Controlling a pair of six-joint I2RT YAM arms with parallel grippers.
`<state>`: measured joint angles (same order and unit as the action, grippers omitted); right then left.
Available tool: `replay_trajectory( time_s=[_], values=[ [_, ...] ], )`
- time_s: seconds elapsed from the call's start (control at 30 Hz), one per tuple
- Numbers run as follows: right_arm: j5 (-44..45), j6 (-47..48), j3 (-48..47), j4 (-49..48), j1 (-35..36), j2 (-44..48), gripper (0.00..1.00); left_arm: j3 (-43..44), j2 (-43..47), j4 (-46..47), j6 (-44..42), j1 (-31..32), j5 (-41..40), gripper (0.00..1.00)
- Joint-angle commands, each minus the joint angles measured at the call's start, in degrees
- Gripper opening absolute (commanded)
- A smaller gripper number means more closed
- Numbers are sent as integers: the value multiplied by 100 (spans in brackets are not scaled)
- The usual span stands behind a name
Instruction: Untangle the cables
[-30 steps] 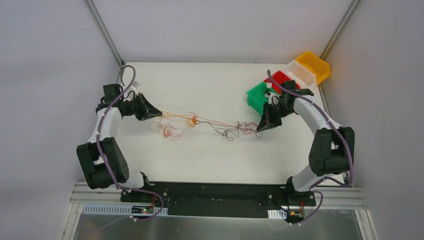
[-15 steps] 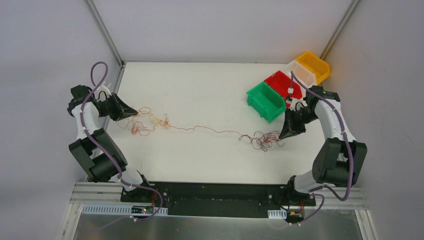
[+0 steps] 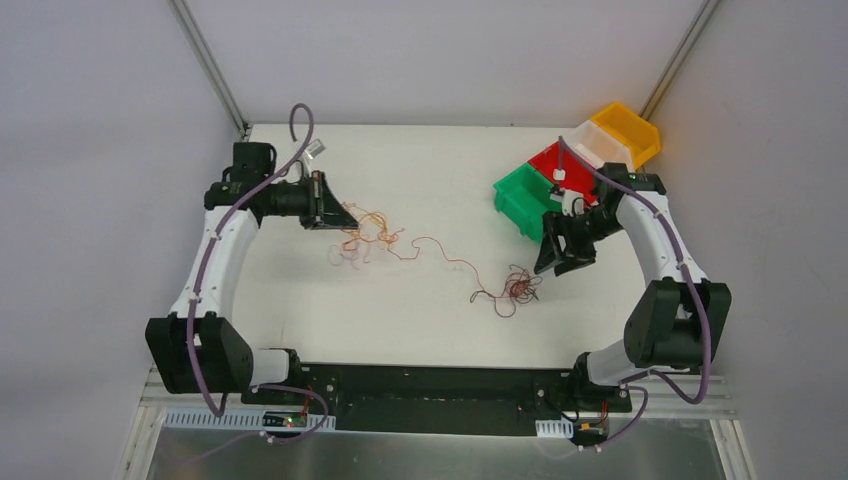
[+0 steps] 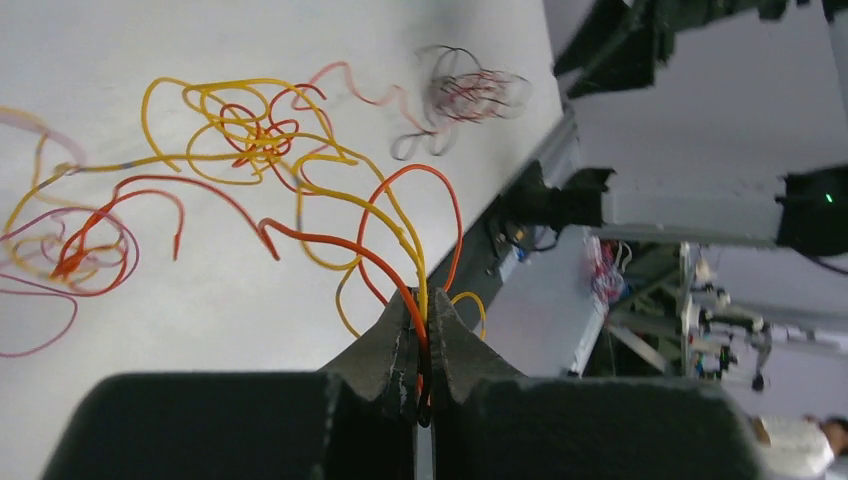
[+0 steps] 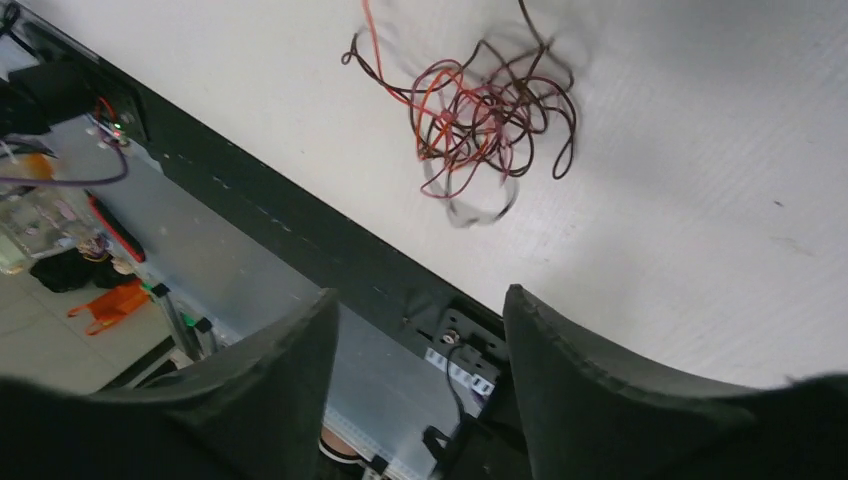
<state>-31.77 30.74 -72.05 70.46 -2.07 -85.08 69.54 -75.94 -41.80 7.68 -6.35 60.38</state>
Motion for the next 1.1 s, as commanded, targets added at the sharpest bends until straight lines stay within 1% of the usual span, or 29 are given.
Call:
replay_trajectory(
  time_s=[0.0,0.07,0.1,0.17,0.2,0.23,0.3,0.37,0.4,0.43,0.47,0.6,0.67,0.73,0.77,0.8,0.83,1.0,1.03,1.07],
  values=[
    [-409,-162,-320,-118,413,-32,72,-144,261,780,1056,741,687,0],
    [-446,-364,-355,-384,648,-93,78,-518,87,1081,1155,827,413,0],
    [-454,-472,-359,-521,785,-160,79,-680,-81,1146,1030,822,208,0],
    [-433,-719,-359,-843,1097,-328,80,-972,-629,1183,750,821,-306,0],
    [-415,-856,-368,-1009,1273,-436,81,-1089,-1111,1230,695,826,-449,0],
    [-386,-980,-401,-1163,1463,-552,81,-1153,-1505,1247,634,828,-513,2],
    [-344,-1230,-504,-1469,1822,-812,81,-1193,-2196,1253,535,816,-717,11],
    [-283,-1448,-668,-1736,2159,-1098,82,-1152,-2607,1253,346,755,-842,20],
    [-247,-1540,-762,-1863,2328,-1244,82,-1120,-2726,1253,329,700,-854,22],
    [-223,-1623,-882,-2007,2533,-1395,82,-1087,-2807,1251,355,674,-831,24],
    [-191,-1726,-996,-2079,2629,-1542,82,-1068,-2839,1245,379,609,-823,29],
    [-195,-2142,-1428,-2587,3196,-2101,83,-1166,-2664,1245,263,402,-857,51],
    [-247,-2391,-1569,-2881,3445,-2331,85,-1296,-2554,1245,196,405,-804,57],
    [-337,-2722,-1617,-3216,3683,-2539,88,-1403,-2531,1264,224,403,-728,59],
    [-346,-2862,-1612,-3413,3808,-2634,91,-1448,-2545,1301,254,406,-705,60],
    [-350,-2992,-1603,-3594,3934,-2744,97,-1496,-2567,1365,303,403,-688,60],
    [-346,-3055,-1606,-3739,4066,-2834,99,-1545,-2592,1447,359,409,-678,60],
    [-122,-3489,-1589,-4270,4513,-3233,98,-1603,-2820,1958,808,601,-524,63],
    [-91,-3544,-1571,-4354,4570,-3308,95,-1581,-2889,2065,913,615,-522,64],
    [-77,-3599,-1563,-4442,4606,-3378,90,-1567,-2974,2177,1005,783,-504,64]
  ],
)
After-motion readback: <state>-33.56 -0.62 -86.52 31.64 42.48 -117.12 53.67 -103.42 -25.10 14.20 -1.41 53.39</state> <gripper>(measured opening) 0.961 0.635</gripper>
